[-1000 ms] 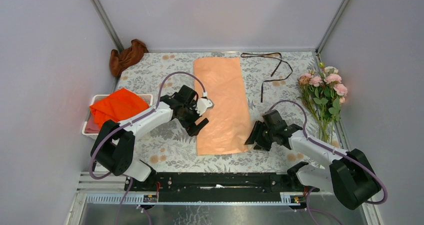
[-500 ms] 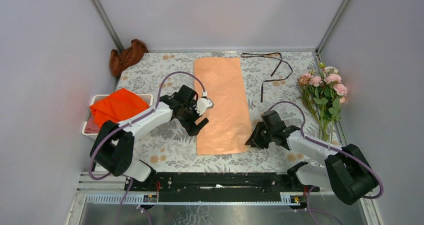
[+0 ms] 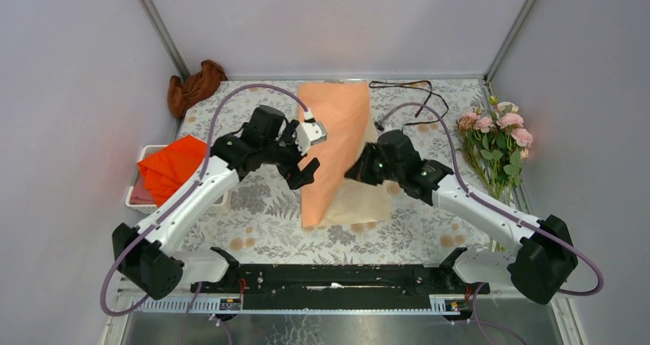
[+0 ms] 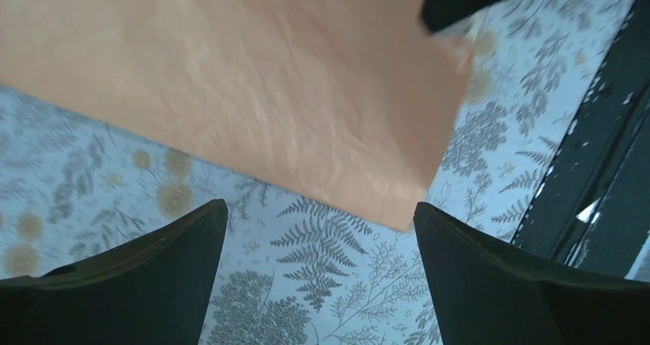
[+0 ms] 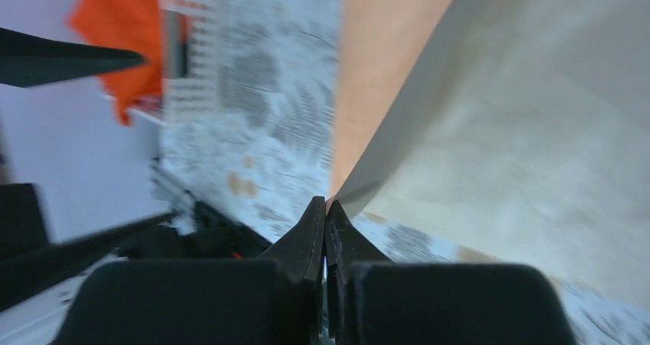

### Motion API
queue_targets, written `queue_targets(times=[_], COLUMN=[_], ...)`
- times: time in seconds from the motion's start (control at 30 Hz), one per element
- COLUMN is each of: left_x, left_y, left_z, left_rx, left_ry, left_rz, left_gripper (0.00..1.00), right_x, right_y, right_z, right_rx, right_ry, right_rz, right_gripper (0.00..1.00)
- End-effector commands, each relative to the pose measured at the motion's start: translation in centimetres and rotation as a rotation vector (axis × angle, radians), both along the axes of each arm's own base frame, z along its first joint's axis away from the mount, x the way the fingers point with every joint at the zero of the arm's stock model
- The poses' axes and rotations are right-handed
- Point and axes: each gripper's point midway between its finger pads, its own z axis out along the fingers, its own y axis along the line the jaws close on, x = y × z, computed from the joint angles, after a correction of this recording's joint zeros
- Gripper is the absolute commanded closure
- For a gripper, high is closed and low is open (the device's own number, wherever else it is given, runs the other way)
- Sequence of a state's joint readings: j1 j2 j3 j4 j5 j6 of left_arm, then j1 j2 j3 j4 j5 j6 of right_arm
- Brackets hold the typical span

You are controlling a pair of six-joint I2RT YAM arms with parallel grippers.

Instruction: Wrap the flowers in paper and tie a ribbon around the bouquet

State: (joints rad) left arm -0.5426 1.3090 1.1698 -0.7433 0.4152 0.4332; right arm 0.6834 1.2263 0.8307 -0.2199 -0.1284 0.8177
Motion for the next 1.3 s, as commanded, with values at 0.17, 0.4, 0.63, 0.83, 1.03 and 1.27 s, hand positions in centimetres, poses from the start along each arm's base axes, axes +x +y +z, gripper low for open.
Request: queue_targets(times=[0.17, 0.4, 0.63, 0.83, 1.03, 1.27], left_x=[-0.9, -0.1, 7.0, 9.7, 11.9, 12.8], left_y=[-0.3, -1.3, 0.3, 3.6, 10.9, 17.0], left_z=[5.0, 4.5, 2.9, 3.0, 2.7, 0.7], left_rx=[-0.098, -0.169, -0.145, -0.269, -0.473, -0.708], left_ry=[-0.062, -0.06, -0.151, -0.045, 0.076, 0.223], left_rz=[0.0, 0.043, 0.352, 0.519, 0.758, 1.02], left_gripper=[0.01, 0.01, 0.15, 1.0, 1.0, 1.0], right_x=[5.3, 6.3, 5.8, 5.8, 9.3, 13.4], right_y=[6.2, 8.4, 9.4, 7.4, -2.3, -7.5], right_z=[13.3, 15.6, 16.4, 16.0, 10.9, 1.0], right_rx=[0.32, 0.353, 0.332, 0.187, -0.041, -0.056], right_ry=[-0.298, -0.344, -0.366, -0.41, -0.342, -0.118], right_rz=[-0.073, -0.05, 0.02, 0.061, -0.089, -0.219], right_gripper=[1.0, 1.0, 1.0, 0.63, 0.25, 0.21])
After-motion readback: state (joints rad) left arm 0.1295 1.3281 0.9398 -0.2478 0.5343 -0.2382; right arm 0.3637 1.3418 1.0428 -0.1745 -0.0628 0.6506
